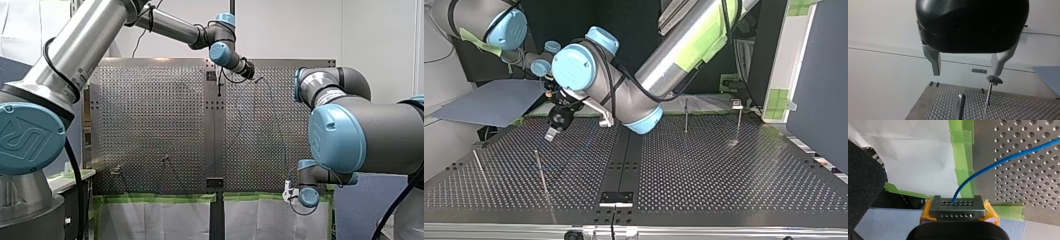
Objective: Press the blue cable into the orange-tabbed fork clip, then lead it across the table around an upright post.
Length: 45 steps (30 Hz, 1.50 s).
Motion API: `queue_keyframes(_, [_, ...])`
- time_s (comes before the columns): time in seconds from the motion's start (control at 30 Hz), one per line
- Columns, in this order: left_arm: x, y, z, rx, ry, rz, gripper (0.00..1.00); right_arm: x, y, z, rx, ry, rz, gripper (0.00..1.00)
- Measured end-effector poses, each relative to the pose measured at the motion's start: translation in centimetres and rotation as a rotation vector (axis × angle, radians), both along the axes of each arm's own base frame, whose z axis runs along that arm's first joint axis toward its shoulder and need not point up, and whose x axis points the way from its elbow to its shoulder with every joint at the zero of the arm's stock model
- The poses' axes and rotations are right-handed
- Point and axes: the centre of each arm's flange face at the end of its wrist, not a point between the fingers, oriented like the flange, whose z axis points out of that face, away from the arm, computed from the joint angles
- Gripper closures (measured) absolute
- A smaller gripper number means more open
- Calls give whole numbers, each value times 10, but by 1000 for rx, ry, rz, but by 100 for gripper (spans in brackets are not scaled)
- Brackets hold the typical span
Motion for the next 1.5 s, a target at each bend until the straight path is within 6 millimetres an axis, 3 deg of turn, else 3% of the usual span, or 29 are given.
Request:
queue_keyframes(0.87, [11, 23, 0, 64, -29, 257, 0, 1, 0, 0, 0, -4, 10, 100])
queue_keyframes(1.5, [11, 24, 0, 67, -31, 270, 0, 2, 0, 0, 0, -3, 13, 100])
